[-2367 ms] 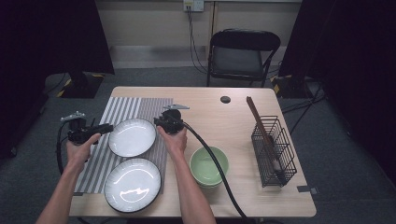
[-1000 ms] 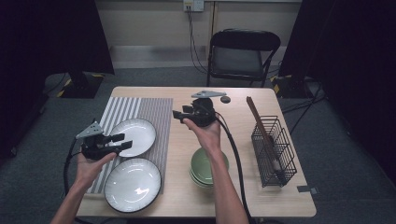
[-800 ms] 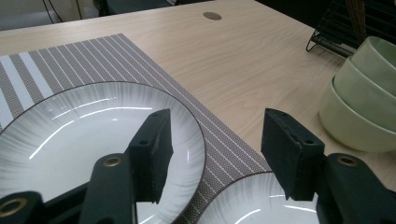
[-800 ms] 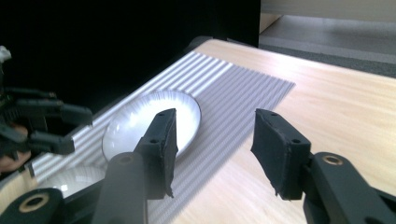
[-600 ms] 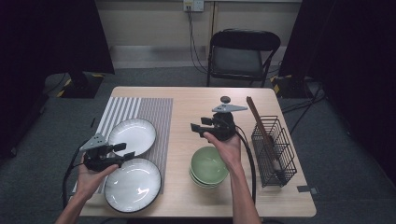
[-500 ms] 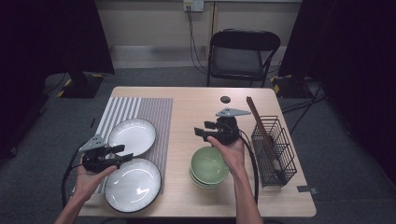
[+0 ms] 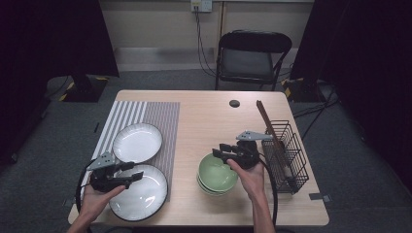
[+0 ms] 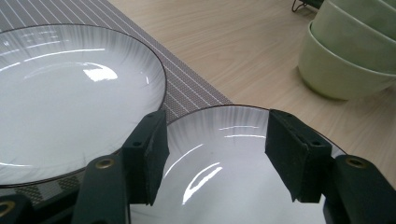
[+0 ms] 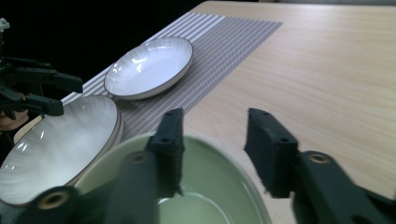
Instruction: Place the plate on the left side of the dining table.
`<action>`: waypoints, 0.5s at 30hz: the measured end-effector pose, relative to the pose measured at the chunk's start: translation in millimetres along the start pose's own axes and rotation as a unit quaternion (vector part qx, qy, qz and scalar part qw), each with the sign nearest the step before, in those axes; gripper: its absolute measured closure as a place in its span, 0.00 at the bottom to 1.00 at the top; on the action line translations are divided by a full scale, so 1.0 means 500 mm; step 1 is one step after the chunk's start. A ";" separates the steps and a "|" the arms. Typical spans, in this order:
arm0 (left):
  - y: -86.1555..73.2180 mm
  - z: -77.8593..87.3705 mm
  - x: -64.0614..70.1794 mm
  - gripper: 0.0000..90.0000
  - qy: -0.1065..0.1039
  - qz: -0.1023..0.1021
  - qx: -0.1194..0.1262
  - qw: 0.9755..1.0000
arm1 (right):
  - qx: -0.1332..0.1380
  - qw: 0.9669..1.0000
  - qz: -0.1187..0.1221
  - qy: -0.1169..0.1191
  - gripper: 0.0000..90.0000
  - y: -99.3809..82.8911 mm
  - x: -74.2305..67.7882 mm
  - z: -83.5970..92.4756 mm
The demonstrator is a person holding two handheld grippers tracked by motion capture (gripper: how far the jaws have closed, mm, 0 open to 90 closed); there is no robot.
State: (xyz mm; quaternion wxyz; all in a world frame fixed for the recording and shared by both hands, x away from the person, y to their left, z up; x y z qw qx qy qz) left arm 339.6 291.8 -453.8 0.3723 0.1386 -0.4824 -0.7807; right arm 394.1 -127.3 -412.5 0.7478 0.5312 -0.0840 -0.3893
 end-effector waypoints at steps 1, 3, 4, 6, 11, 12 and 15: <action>0.000 -0.002 0.000 0.44 -0.003 0.001 -0.002 1.000 | 0.001 1.000 0.000 0.005 0.70 -0.003 0.000 0.001; 0.001 -0.006 0.002 0.44 -0.005 0.005 -0.003 1.000 | -0.003 1.000 0.003 -0.004 0.73 -0.006 0.001 0.001; 0.003 -0.009 0.004 0.44 -0.010 0.004 0.002 1.000 | -0.002 1.000 0.003 -0.006 0.73 -0.008 0.002 0.001; 0.009 -0.011 0.011 0.44 -0.025 0.011 0.009 1.000 | -0.001 1.000 0.002 -0.011 0.77 -0.009 0.004 0.003; 0.036 -0.034 0.043 0.44 -0.045 -0.014 0.008 0.999 | 0.002 1.000 -0.005 -0.009 0.79 -0.011 0.009 0.004; 0.041 -0.040 0.048 0.44 -0.048 -0.022 0.005 0.999 | 0.003 1.000 -0.006 -0.009 0.79 -0.011 0.009 0.004; 0.056 -0.061 0.064 0.46 -0.062 -0.033 -0.001 0.998 | 0.000 1.000 -0.007 -0.003 0.79 -0.011 0.013 0.004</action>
Point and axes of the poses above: each handheld gripper's, and its own axes: z roughly backward along the jaws, y roughly out of its top, x roughly to its right, the point moved 1 cm from there along -z, roughly forward along the jaws, and after that the axes turned 2 degrees about x, right-handed, at the moved point
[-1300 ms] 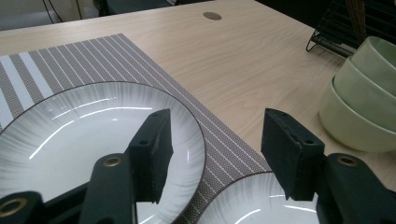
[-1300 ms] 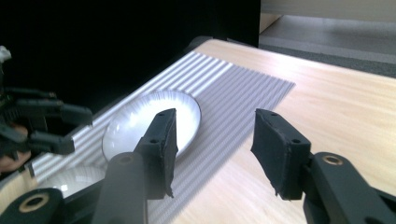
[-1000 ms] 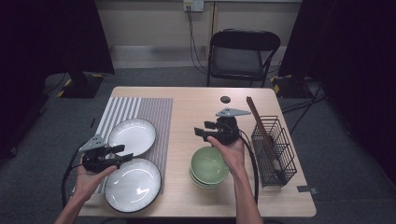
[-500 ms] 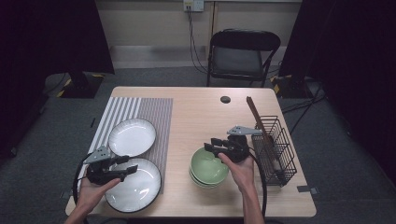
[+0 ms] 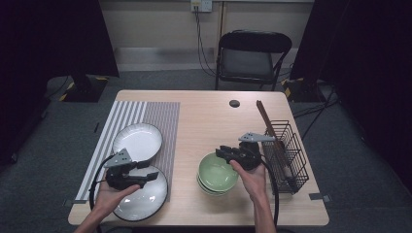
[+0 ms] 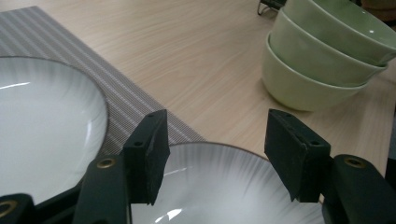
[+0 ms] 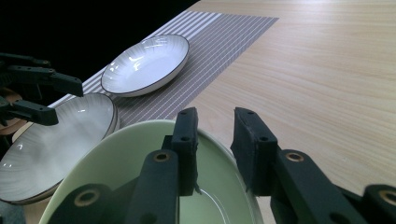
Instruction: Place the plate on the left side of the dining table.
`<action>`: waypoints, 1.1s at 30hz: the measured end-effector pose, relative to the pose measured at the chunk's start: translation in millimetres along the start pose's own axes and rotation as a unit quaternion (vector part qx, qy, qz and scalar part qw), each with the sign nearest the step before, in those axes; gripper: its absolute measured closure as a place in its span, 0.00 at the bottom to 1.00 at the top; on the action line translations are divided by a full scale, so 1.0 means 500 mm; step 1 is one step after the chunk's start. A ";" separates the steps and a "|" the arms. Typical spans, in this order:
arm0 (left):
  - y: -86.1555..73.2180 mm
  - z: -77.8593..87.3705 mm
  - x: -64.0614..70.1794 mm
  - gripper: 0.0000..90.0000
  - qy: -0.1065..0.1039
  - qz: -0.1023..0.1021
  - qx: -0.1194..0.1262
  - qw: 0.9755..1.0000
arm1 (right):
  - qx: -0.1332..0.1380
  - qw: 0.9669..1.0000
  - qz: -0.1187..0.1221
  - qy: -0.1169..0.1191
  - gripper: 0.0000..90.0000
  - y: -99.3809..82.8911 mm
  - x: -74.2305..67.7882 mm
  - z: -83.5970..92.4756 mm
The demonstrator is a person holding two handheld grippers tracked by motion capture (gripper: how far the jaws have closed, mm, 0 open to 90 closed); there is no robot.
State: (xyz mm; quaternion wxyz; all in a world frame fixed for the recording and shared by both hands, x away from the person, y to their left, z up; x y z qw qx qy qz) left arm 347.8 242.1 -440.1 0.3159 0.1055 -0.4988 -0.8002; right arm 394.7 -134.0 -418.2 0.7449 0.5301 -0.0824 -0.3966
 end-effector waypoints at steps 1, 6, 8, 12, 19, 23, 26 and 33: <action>0.006 -0.006 0.003 0.46 -0.004 -0.006 0.000 1.000 | 0.000 1.000 0.000 0.001 0.79 0.000 0.001 0.000; 0.040 -0.044 0.020 0.53 -0.028 -0.004 0.016 0.999 | -0.017 1.000 0.000 -0.004 0.79 -0.011 0.009 -0.011; 0.056 -0.062 0.029 0.55 -0.045 -0.010 0.016 0.999 | -0.013 1.000 -0.002 -0.009 0.79 -0.016 0.008 -0.013; 0.085 -0.092 0.047 0.59 -0.065 -0.013 0.024 0.998 | -0.012 1.000 -0.002 -0.013 0.78 -0.021 0.012 -0.006; 0.124 -0.138 0.059 0.65 -0.092 -0.004 0.038 0.995 | -0.012 1.000 0.003 -0.015 0.82 -0.033 0.018 0.001; 0.143 -0.167 0.066 0.66 -0.110 0.000 0.045 0.993 | -0.006 1.000 0.006 -0.015 0.82 -0.033 0.015 -0.001; 0.150 -0.192 0.069 0.72 -0.112 0.003 0.039 0.993 | -0.007 1.000 0.011 -0.017 0.82 -0.031 0.014 -0.002; 0.144 -0.214 0.063 0.84 -0.109 -0.004 0.020 0.994 | -0.004 0.999 0.020 -0.026 0.84 -0.026 0.005 -0.006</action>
Point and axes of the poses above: each handheld gripper's, and its own axes: z roughly backward along the jaws, y roughly out of its top, x roughly to its right, the point moved 1 cm from there along -z, roughly forward along the jaws, and after that the axes turned 2 degrees about x, right-handed, at the moved point
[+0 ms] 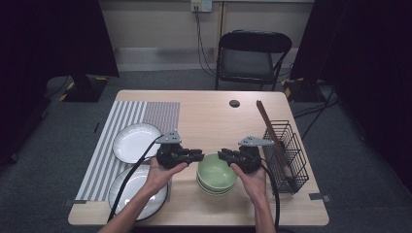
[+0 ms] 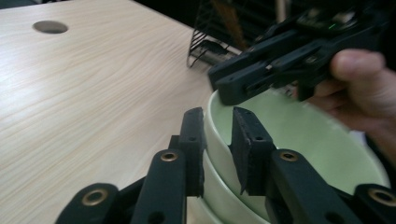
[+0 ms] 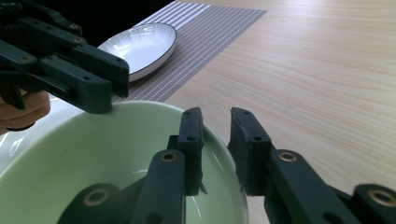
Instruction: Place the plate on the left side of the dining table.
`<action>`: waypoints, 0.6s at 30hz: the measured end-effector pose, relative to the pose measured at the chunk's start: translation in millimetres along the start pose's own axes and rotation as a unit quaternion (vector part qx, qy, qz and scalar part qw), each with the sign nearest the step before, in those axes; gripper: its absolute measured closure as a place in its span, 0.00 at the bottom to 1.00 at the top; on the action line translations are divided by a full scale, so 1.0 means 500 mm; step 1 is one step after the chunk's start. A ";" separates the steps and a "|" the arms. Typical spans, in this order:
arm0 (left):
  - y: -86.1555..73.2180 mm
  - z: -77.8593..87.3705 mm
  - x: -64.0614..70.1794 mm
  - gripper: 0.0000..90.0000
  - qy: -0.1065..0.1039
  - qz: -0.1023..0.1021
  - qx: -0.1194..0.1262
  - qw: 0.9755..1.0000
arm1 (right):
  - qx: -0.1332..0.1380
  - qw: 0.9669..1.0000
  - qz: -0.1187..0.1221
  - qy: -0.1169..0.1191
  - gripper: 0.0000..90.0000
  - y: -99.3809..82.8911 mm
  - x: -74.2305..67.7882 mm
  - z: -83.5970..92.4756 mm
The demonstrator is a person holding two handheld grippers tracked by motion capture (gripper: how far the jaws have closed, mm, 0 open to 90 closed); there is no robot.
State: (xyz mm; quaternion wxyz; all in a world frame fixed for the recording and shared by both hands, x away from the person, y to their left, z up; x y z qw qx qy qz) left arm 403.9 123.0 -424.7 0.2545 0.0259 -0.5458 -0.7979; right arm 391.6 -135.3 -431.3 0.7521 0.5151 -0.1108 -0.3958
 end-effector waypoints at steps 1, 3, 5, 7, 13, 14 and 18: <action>-0.002 -0.001 -0.002 0.85 -0.005 0.008 0.002 1.000 | -0.001 1.000 -0.002 0.002 0.84 0.001 0.000 -0.003; -0.002 -0.001 -0.001 0.86 -0.003 0.004 0.001 1.000 | -0.004 1.000 0.000 0.002 0.83 0.003 -0.001 -0.007; -0.002 -0.001 -0.002 0.86 -0.006 0.007 0.002 1.000 | -0.005 1.000 0.001 0.003 0.84 0.004 -0.001 -0.008; -0.002 -0.003 -0.005 0.87 -0.010 0.010 0.002 1.000 | -0.007 1.000 0.001 0.005 0.84 0.004 0.002 -0.009; -0.004 -0.010 -0.010 0.87 0.000 0.007 0.000 1.000 | 0.000 1.000 -0.003 0.016 0.83 0.007 0.007 -0.002; -0.006 -0.011 -0.011 0.87 0.003 0.013 -0.001 1.000 | 0.009 1.000 -0.005 0.021 0.84 0.008 0.007 0.003; -0.005 -0.011 -0.009 0.88 0.008 0.010 -0.004 1.000 | 0.014 1.000 -0.009 0.021 0.85 0.005 0.015 0.015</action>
Point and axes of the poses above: each handheld gripper's, and its own axes: z roughly backward along the jaws, y roughly out of its top, x roughly to its right, the point moved 1 cm from there along -z, roughly forward along the jaws, and after that the axes turned 2 degrees about x, right-handed, at the moved point
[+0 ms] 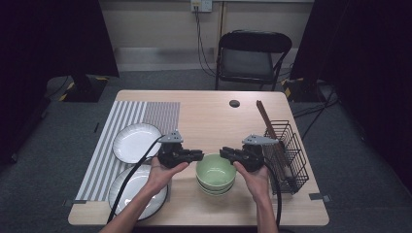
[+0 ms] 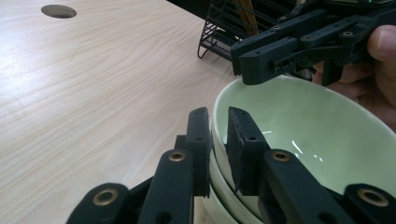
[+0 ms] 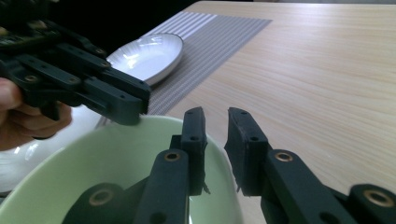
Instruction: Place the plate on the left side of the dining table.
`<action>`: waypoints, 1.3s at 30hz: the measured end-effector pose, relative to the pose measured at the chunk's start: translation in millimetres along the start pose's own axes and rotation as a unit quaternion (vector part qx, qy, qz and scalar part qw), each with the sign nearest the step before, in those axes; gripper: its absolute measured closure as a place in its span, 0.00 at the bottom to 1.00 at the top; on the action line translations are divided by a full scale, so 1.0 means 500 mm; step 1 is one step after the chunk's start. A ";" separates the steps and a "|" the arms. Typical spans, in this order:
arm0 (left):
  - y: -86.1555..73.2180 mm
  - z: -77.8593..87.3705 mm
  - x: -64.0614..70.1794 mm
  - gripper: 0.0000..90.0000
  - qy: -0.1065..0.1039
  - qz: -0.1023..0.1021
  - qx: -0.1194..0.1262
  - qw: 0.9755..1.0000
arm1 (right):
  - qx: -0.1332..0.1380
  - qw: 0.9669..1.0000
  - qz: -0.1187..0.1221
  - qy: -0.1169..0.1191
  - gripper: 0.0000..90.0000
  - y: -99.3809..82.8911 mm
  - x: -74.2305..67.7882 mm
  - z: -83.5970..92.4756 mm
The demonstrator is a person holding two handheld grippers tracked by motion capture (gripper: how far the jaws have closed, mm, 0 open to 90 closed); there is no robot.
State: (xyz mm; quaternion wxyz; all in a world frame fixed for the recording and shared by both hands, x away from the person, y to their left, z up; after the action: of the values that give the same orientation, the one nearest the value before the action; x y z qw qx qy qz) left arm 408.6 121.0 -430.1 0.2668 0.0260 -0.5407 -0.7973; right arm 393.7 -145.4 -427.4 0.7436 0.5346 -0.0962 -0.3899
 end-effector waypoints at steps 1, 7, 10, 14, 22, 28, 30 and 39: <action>-0.001 -0.001 -0.002 0.87 -0.005 0.006 0.003 1.000 | 0.000 1.000 -0.003 0.004 0.85 -0.003 0.003 0.001; -0.004 -0.005 -0.007 0.89 -0.010 0.001 0.003 1.000 | -0.002 1.000 -0.015 0.013 0.96 -0.019 0.016 0.006; -0.009 -0.010 -0.013 0.91 -0.014 0.006 -0.001 1.000 | 0.002 1.000 -0.016 0.013 0.96 -0.021 0.017 0.002; -0.008 -0.010 -0.011 0.92 -0.012 0.000 -0.004 1.000 | 0.003 1.000 -0.017 0.014 0.96 -0.021 0.017 0.001; -0.004 0.001 -0.014 0.87 -0.018 0.005 0.009 1.000 | -0.003 1.000 -0.023 0.019 0.96 -0.025 0.021 -0.001; 0.013 0.043 0.024 0.72 -0.036 -0.041 0.023 0.998 | 0.001 1.000 -0.013 0.018 0.95 -0.027 0.019 -0.003; 0.015 0.056 0.039 0.70 -0.050 -0.049 0.025 0.997 | -0.003 1.000 -0.006 0.018 0.94 -0.030 0.018 -0.008; 0.018 0.070 0.091 0.68 -0.089 -0.076 0.026 0.993 | -0.001 1.000 -0.008 0.021 0.94 -0.031 0.018 -0.012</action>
State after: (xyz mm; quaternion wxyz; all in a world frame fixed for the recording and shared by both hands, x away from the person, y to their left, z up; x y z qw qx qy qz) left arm 361.8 127.7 -396.5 0.1553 0.0031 -0.5794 -0.8001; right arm 395.6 -149.3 -445.9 0.7429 0.5425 -0.0762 -0.3848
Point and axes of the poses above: each handheld gripper's, and its own axes: z roughly backward along the jaws, y roughly out of its top, x roughly to its right, the point moved 1 cm from there along -z, roughly forward along the jaws, and after that the axes turned 2 degrees about x, right-handed, at the moved point
